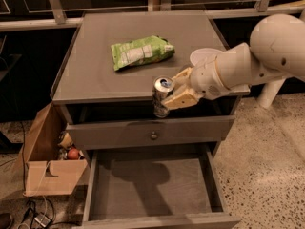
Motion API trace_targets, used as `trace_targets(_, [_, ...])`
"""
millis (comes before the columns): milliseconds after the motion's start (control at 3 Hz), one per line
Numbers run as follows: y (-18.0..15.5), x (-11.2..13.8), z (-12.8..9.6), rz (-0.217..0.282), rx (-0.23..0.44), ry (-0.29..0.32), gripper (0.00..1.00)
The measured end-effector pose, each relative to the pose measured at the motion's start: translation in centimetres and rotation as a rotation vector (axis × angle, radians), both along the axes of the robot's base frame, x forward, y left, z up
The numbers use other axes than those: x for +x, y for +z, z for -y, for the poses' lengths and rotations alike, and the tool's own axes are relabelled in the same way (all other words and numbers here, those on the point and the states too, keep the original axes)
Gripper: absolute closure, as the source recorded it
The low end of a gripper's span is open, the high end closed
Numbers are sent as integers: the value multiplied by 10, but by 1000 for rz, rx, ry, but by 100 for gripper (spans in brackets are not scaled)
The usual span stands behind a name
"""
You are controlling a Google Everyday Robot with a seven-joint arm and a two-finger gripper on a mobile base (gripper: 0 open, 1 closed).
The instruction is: Pick redbull can from middle drawer and place on counter
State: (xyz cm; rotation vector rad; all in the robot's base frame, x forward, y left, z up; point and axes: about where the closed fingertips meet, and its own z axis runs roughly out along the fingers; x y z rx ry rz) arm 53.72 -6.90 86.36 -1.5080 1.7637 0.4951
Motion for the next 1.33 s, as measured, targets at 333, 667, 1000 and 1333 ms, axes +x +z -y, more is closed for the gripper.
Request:
trace_targets(333, [26, 13, 1, 39, -1, -2, 100])
trace_targets(667, [27, 14, 1, 43, 0, -3, 100])
trace_targets(1000, [47, -26, 11, 19, 12, 8, 100])
trace_targets(1333, [47, -26, 11, 18, 11, 9, 100])
